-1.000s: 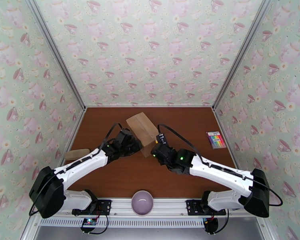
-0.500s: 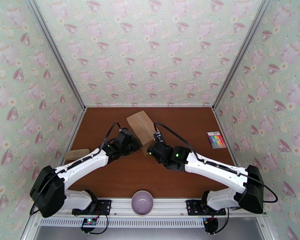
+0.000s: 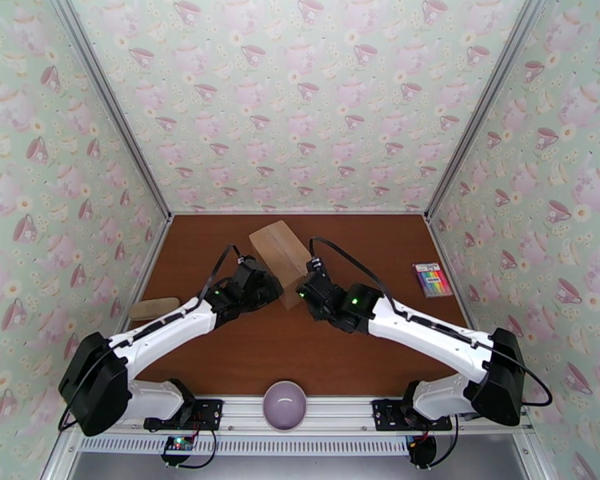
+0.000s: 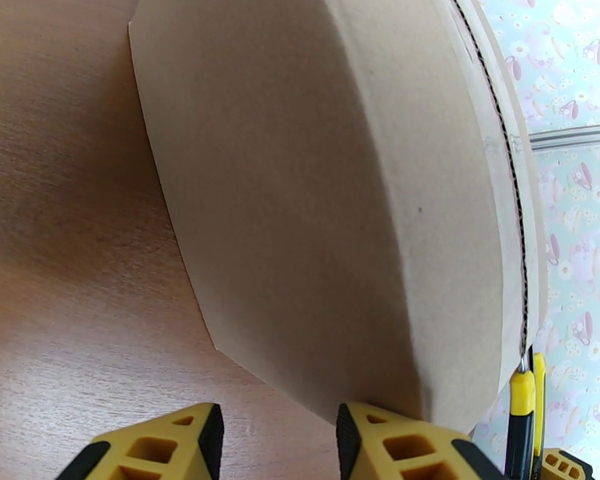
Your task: Unpack the express box
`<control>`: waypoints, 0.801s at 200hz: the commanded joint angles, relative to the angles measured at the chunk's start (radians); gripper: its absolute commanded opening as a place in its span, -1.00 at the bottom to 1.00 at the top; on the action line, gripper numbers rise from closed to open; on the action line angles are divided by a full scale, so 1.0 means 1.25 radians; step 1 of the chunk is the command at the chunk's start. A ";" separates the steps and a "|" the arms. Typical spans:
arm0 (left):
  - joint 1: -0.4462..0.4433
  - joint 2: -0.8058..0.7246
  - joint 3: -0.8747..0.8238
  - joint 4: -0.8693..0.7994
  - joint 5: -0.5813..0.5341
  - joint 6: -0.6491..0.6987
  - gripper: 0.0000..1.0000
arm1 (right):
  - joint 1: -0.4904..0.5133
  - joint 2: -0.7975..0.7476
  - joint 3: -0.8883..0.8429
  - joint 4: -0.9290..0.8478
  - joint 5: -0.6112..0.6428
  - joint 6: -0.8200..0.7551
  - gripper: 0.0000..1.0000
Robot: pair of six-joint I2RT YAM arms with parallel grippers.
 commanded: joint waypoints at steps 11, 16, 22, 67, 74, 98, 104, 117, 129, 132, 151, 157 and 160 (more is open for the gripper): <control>-0.021 -0.008 0.004 0.015 0.001 0.012 -0.09 | 0.014 -0.025 -0.001 0.029 -0.158 -0.023 -1.00; -0.022 -0.004 0.006 0.015 0.000 0.012 -0.09 | 0.014 -0.027 -0.006 0.025 -0.152 -0.023 -1.00; -0.024 -0.002 0.010 0.015 -0.004 0.011 -0.09 | 0.014 -0.028 -0.008 0.022 -0.145 -0.024 -1.00; -0.030 0.009 0.021 0.023 -0.025 -0.011 -0.09 | 0.026 -0.022 -0.012 0.017 -0.079 -0.051 -1.00; -0.033 0.011 0.022 0.025 -0.028 -0.013 -0.09 | 0.029 -0.018 -0.008 0.016 -0.070 -0.055 -1.00; -0.041 0.015 0.032 0.030 -0.037 -0.019 -0.10 | 0.048 -0.004 -0.001 0.016 -0.035 -0.063 -1.00; -0.043 0.016 0.034 0.032 -0.037 -0.019 -0.10 | 0.052 0.000 0.001 0.015 -0.024 -0.067 -1.00; -0.048 0.019 0.038 0.033 -0.041 -0.021 -0.10 | 0.057 0.006 0.007 0.013 -0.013 -0.071 -1.00; -0.051 0.022 0.042 0.034 -0.042 -0.022 -0.10 | 0.064 0.011 0.008 0.013 0.000 -0.075 -1.00; -0.052 0.022 0.043 0.035 -0.042 -0.024 -0.10 | 0.064 0.011 0.009 0.013 0.002 -0.074 -1.00; -0.057 0.030 0.049 0.040 -0.040 -0.026 -0.10 | 0.068 0.010 0.012 0.017 0.009 -0.078 -1.00; -0.059 0.031 0.052 0.040 -0.042 -0.026 -0.10 | 0.070 0.010 0.012 0.019 0.010 -0.080 -1.00; -0.059 0.032 0.052 0.040 -0.042 -0.027 -0.10 | 0.070 0.008 0.012 0.020 0.011 -0.080 -1.00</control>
